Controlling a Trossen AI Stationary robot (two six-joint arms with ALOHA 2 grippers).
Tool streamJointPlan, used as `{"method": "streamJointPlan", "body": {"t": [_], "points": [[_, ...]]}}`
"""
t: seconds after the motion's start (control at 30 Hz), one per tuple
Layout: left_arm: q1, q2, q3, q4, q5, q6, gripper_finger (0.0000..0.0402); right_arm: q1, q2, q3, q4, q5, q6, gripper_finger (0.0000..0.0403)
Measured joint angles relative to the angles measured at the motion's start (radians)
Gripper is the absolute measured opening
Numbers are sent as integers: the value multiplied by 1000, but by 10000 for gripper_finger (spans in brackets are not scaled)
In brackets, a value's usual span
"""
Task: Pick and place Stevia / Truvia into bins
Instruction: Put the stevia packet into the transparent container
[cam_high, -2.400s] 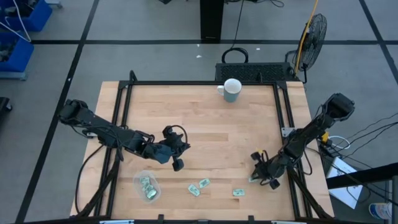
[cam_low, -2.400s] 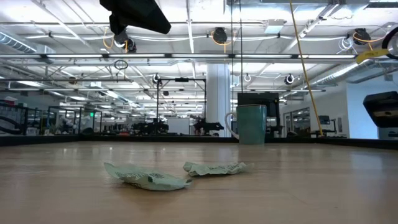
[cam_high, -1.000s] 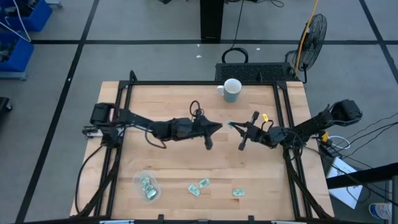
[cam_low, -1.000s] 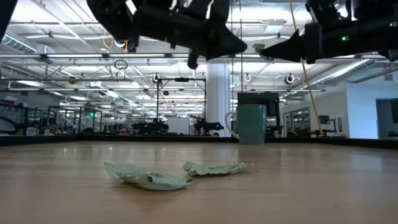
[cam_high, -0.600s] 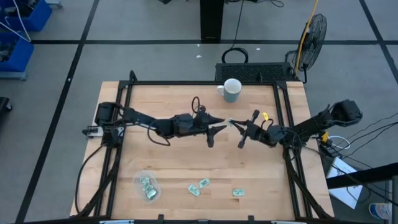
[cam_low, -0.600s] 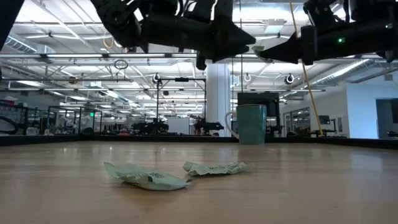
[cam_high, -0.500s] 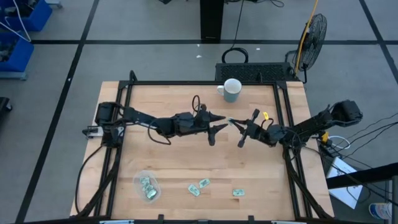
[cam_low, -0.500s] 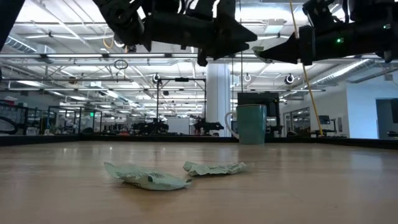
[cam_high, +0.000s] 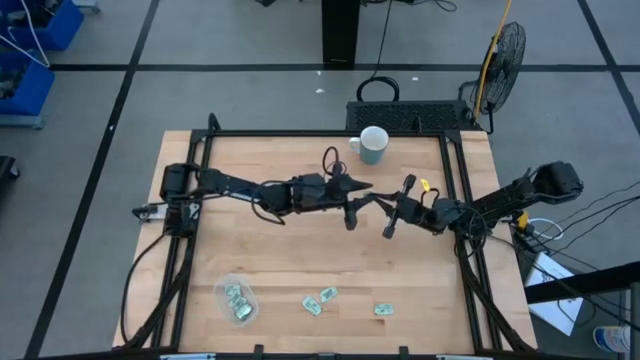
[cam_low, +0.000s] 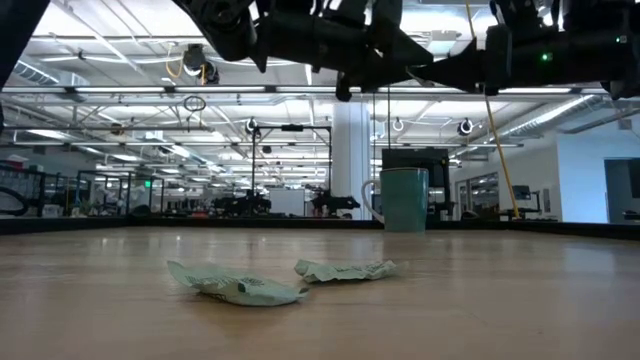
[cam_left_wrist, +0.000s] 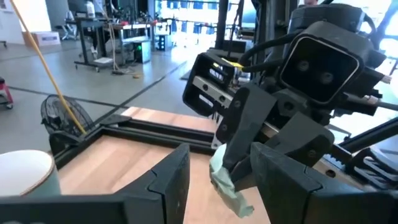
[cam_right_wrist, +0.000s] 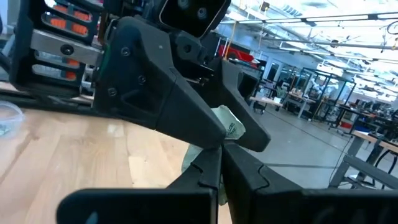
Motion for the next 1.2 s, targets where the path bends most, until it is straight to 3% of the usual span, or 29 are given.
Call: {"method": "streamJointPlan", "body": {"t": [0.17,0.53,0.77,1.07,1.2], "points": [[0,0,0,0,-5,-16,159,0,0,1,3,0,-3,4],[0,-1,1,-5,2,-30,55,0,1,0,20,2,2,6],[0,-1,1,-6,0,-24,13,0,1,0,19,1,-2,48],[0,-1,1,-40,-2,-23,5,2,1,0,-37,-1,11,113],[0,-41,-2,-143,0,-9,5,17,-1,1,-122,30,12,124]]}}
